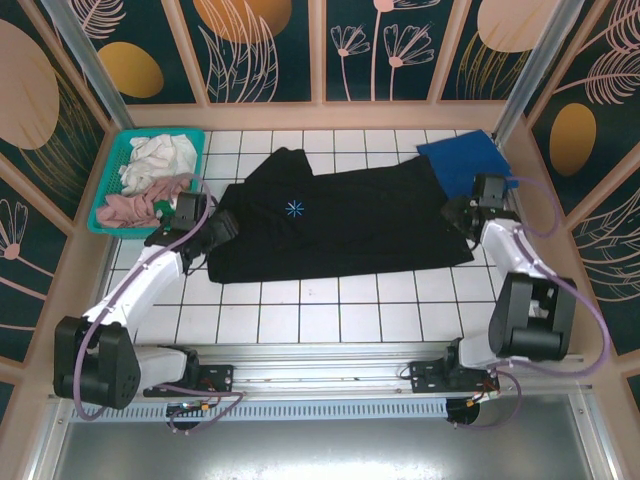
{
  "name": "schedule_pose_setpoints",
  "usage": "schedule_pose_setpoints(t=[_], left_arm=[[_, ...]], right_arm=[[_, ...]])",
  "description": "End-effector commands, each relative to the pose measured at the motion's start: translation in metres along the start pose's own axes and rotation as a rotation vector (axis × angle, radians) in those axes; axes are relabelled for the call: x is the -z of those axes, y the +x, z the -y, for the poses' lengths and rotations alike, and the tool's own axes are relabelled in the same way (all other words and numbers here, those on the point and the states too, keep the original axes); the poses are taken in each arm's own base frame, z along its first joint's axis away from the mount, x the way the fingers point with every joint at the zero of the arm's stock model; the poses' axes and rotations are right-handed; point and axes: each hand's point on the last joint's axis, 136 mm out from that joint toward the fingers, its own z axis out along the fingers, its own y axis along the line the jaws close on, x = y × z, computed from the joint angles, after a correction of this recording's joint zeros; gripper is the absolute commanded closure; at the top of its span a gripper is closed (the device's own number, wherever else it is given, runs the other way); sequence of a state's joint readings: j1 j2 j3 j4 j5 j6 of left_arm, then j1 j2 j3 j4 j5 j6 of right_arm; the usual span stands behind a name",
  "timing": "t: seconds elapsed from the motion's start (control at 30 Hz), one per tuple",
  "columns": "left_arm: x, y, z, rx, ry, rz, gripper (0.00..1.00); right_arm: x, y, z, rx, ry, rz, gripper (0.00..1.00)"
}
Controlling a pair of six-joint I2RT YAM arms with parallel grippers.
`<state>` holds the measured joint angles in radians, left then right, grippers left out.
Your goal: Fold and stack the t-shirts
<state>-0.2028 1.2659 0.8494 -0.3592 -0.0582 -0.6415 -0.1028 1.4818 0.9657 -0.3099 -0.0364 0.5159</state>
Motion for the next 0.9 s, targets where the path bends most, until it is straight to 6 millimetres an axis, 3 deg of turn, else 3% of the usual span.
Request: schedule_pose_setpoints(t=[0.0,0.13,0.17,0.3,0.37,0.6,0.73,0.87], left_arm=[[-0.017,0.007,0.030,-0.030,0.105,-0.070,0.28],[-0.046,0.028,0.060,-0.117,0.109,-0.147,0.24],[-0.051,0.026,0.071,-0.128,0.126,-0.150,0.25],[-0.075,0.026,0.074,-0.165,0.101,-0.158,0.23],[-0.087,0.026,0.070,-0.187,0.060,-0.171,0.23],[-0.118,0.030,0.052,-0.209,-0.048,-0.187,0.36],[-0.126,0.038,0.031,-0.188,-0.111,-0.209,0.39],[-0.121,0.043,0.007,-0.147,-0.132,-0.193,0.40]], right_arm=[[-0.028,0.001,0.020,0.066,0.139,-0.022,0.53],[-0.062,0.001,0.027,0.103,0.203,-0.053,0.57],[-0.069,0.001,0.027,0.110,0.211,-0.060,0.58],[-0.086,-0.001,0.028,0.120,0.220,-0.058,0.62],[-0.092,0.000,0.034,0.121,0.252,-0.062,0.68],[-0.072,-0.008,0.039,0.110,0.279,0.000,0.99],[-0.052,-0.014,0.044,0.089,0.310,0.035,1.00],[-0.041,-0.011,0.051,0.071,0.334,0.050,1.00]])
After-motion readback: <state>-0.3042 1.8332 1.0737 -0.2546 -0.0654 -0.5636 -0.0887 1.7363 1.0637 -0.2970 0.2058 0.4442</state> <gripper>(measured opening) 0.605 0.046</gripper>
